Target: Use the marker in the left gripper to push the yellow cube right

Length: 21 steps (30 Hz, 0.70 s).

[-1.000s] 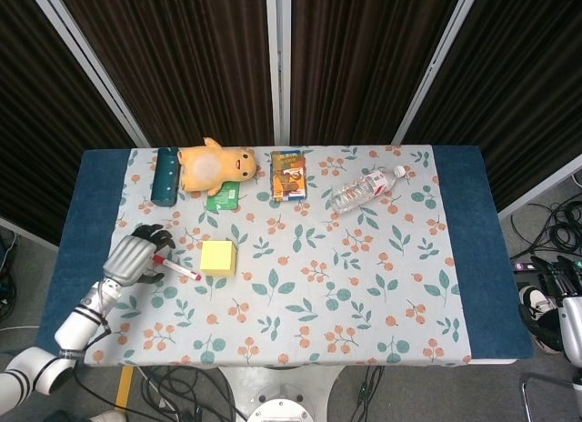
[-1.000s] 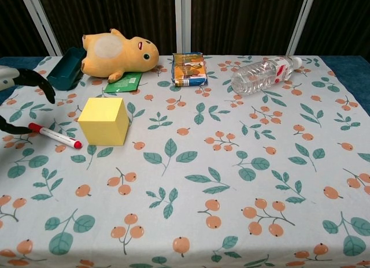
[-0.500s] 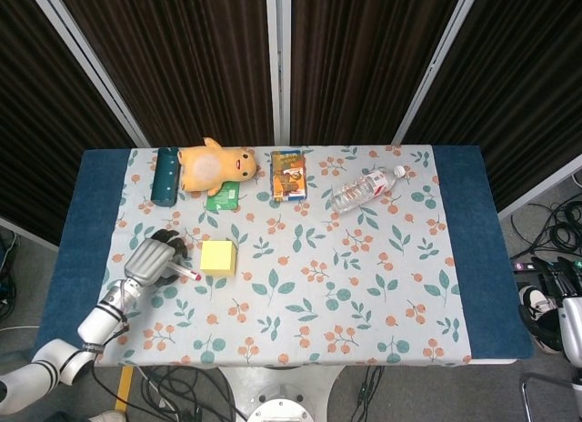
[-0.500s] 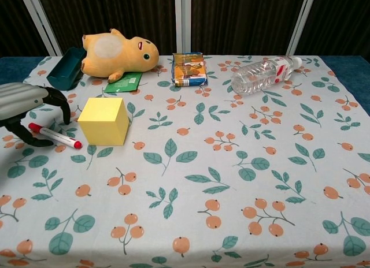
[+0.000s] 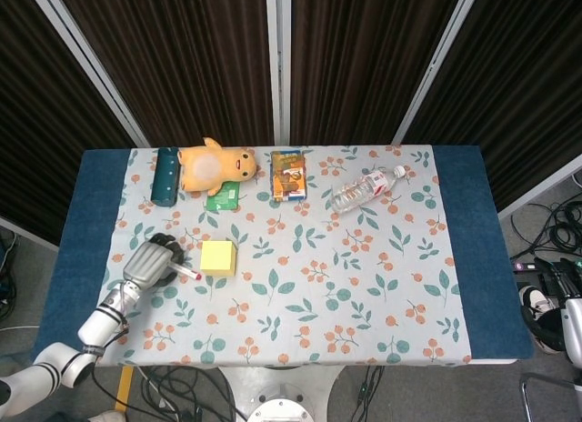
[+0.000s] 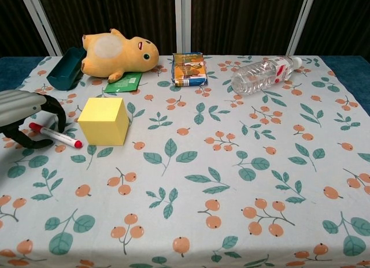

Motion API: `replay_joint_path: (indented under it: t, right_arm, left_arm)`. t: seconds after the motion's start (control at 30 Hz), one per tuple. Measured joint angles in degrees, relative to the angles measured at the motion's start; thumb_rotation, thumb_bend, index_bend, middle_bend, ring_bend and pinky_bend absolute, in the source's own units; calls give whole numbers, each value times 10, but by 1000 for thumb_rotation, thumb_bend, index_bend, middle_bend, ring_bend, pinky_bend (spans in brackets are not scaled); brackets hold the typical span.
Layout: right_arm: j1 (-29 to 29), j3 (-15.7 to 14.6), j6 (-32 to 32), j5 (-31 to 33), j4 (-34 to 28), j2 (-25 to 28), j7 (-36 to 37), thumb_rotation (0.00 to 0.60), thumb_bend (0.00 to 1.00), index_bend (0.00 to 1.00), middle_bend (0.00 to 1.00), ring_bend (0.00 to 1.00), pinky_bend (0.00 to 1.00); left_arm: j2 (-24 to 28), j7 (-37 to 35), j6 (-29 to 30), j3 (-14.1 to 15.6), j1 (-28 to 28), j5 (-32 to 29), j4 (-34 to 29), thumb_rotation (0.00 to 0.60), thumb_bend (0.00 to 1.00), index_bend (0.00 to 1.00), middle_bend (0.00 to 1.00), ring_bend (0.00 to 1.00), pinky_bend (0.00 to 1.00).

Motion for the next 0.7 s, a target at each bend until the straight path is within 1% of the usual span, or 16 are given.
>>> replay_joint_path:
  t: [0.23, 0.4, 0.7]
  right_arm:
    - [-1, 0, 1, -2, 2, -1, 1, 600, 204, 157, 247, 90, 217]
    - [-1, 0, 1, -1, 2, -1, 2, 600, 204, 157, 247, 90, 217]
    - [-3, 0, 3, 0, 3, -1, 3, 600, 204, 157, 247, 90, 218]
  left_arm:
    - [7, 8, 9, 2, 8, -7, -18, 600, 376, 574, 499, 244, 194]
    - [12, 20, 12, 3, 10, -9, -33, 600, 376, 576, 500, 244, 194]
    - [5, 21, 15, 1, 9, -13, -20, 600, 376, 573, 501, 244, 195]
